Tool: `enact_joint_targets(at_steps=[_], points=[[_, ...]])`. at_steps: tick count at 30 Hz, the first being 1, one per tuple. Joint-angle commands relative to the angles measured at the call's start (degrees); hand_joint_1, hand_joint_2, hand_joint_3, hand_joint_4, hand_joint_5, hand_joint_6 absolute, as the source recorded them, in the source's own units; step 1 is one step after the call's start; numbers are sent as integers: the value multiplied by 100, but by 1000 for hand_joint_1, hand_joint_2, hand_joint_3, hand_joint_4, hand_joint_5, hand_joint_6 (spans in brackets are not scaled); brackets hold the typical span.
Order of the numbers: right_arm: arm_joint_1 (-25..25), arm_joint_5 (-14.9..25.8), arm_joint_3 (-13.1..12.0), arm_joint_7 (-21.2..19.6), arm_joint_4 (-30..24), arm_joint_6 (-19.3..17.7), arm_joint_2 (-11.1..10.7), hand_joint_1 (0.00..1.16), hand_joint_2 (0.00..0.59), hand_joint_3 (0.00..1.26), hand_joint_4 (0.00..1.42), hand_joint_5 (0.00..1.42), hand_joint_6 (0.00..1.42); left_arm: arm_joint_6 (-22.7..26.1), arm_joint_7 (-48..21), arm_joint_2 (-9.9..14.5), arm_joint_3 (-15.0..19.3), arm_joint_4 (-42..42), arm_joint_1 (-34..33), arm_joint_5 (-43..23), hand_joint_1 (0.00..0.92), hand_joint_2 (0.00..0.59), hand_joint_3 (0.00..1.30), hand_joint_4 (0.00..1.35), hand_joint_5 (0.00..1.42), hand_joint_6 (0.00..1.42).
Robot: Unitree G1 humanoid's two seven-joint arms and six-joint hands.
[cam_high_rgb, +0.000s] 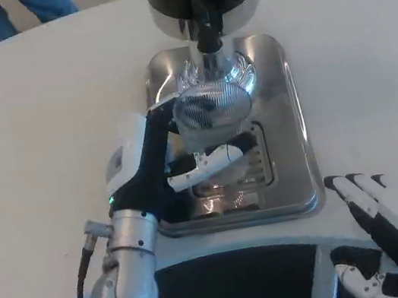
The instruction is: Grasp the cup under the faucet to collect the drink, then remove the cup.
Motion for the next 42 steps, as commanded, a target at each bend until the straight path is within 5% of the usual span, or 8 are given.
enact_joint_targets(at_steps=[1, 7, 9, 11, 29, 42], points=[[77, 57, -13, 21, -84, -68, 58, 179, 549, 0, 0, 0, 0, 75, 203, -57, -83, -7, -173, 54, 508, 68, 896, 1017, 1239, 1308], [146, 95, -68, -39, -84, -89, 86, 179, 549, 0, 0, 0, 0, 99, 208, -65, -170, -21, -192, 51, 389, 86, 624, 522, 830, 1037], [199, 119, -93, -80, -84, -112, 101, 179, 549, 0, 0, 0, 0, 96, 192, -34, -214, -21, -186, 70, 320, 70, 438, 275, 504, 637], [225, 143, -117, -110, -84, -145, 122, 179, 549, 0, 0, 0, 0, 110, 204, -4, -253, -26, -183, 97, 287, 57, 355, 174, 399, 502], [237, 264, -152, -166, -84, -192, 198, 188, 532, 0, 0, 0, 0, 66, 41, 303, -259, -205, -142, 64, 234, 44, 182, 82, 325, 362], [179, 294, 27, -268, -84, -6, 249, 189, 532, 0, 0, 0, 0, -144, -236, 906, -11, -658, 253, -158, 166, 33, 147, 81, 309, 352]])
